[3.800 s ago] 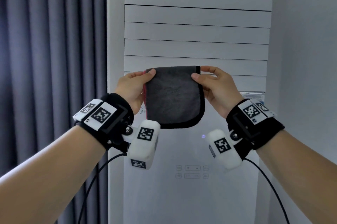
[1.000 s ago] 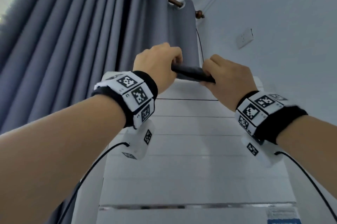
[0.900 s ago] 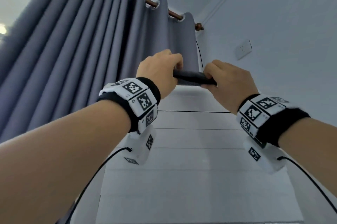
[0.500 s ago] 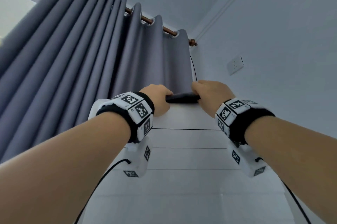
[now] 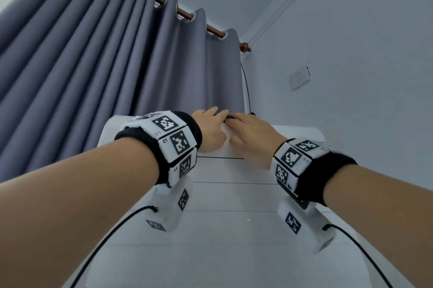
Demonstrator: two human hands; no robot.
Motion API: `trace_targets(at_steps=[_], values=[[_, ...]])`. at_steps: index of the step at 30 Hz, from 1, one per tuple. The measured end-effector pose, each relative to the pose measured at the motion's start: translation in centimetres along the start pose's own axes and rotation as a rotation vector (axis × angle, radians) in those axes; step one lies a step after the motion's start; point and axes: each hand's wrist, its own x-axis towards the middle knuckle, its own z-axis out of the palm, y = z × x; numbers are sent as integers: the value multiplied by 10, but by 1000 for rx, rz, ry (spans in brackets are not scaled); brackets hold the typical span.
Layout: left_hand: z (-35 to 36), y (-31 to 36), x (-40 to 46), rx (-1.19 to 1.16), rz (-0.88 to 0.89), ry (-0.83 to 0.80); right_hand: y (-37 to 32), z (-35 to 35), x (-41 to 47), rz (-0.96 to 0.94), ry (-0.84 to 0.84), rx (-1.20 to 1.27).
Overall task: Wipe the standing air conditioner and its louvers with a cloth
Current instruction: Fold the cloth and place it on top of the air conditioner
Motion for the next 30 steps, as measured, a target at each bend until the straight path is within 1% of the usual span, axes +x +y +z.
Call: trace_targets(at_steps=[6, 9, 12, 14, 18, 23, 26, 28, 30], values=[[5, -11, 0, 21, -31, -49, 6, 7, -2, 22, -61, 51], [4, -9, 2, 27, -59, -66, 4, 6, -3, 39, -56, 91], [1, -14, 2, -29, -93, -28, 7, 2, 0, 105, -22, 68], [-1, -17, 2, -51, -116, 10, 14, 2, 2, 163, -42, 12], [-4, -19, 2, -80, -134, -29, 22, 8, 5, 237, -112, 44], [2, -23, 2, -32, -150, -5, 21, 11, 7, 237, -88, 45], [5, -28, 1, -154, -178, 35, 19, 8, 0, 234, -86, 44], [1, -32, -2, -171, -146, 61, 16, 5, -9, 203, -60, 65], [1, -33, -7, -114, -76, 77, 13, 6, -20, 149, 7, 88]])
